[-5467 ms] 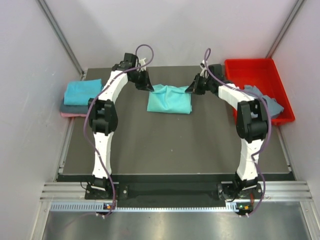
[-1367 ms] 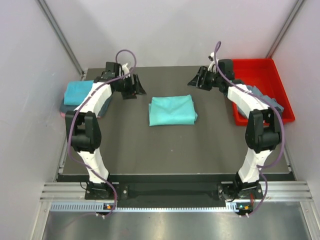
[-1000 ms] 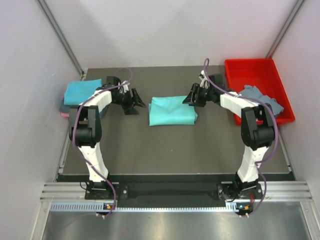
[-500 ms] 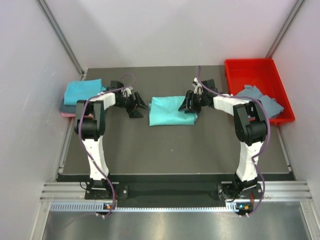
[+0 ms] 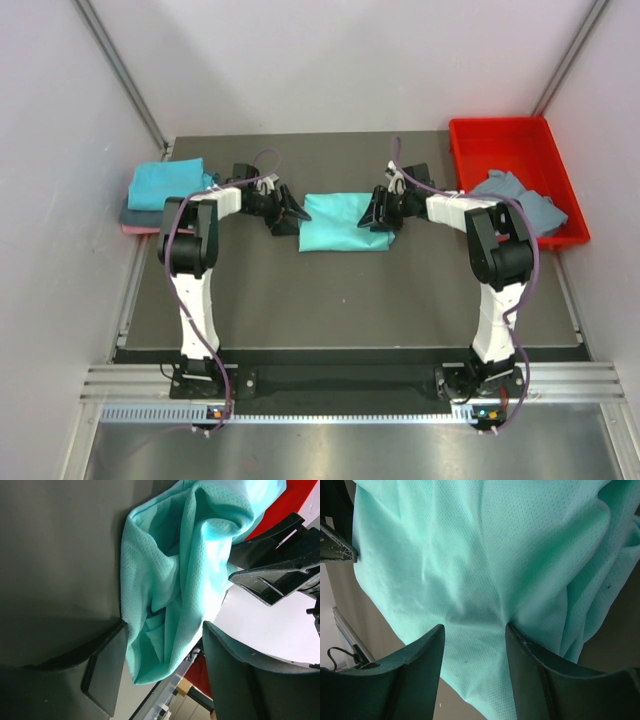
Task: Fold and stack the t-shirts
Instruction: Fold the tshirt, then neatly place the folded tshirt to the corner
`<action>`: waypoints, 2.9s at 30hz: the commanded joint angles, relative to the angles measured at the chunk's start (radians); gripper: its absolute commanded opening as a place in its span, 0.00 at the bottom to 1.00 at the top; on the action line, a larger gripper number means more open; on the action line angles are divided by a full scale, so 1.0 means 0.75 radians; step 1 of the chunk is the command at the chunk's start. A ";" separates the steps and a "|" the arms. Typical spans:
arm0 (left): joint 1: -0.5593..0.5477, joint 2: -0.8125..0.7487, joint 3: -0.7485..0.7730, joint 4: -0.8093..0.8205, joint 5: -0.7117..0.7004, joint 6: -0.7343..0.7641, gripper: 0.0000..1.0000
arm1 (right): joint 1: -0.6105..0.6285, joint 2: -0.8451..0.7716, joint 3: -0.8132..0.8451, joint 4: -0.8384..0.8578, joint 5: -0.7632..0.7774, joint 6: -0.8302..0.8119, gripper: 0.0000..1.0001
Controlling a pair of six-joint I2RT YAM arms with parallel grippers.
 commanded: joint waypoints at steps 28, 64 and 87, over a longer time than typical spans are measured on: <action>-0.038 -0.213 0.124 -0.141 -0.017 0.194 0.00 | 0.037 -0.224 0.089 -0.064 0.130 -0.209 0.59; 0.285 -0.514 0.820 -0.883 -0.854 1.352 0.00 | -0.180 -0.080 0.521 -0.105 0.049 -0.224 0.70; 0.463 -0.524 1.108 -0.944 -0.868 1.373 0.00 | -0.178 -0.100 0.425 -0.027 0.024 -0.179 0.70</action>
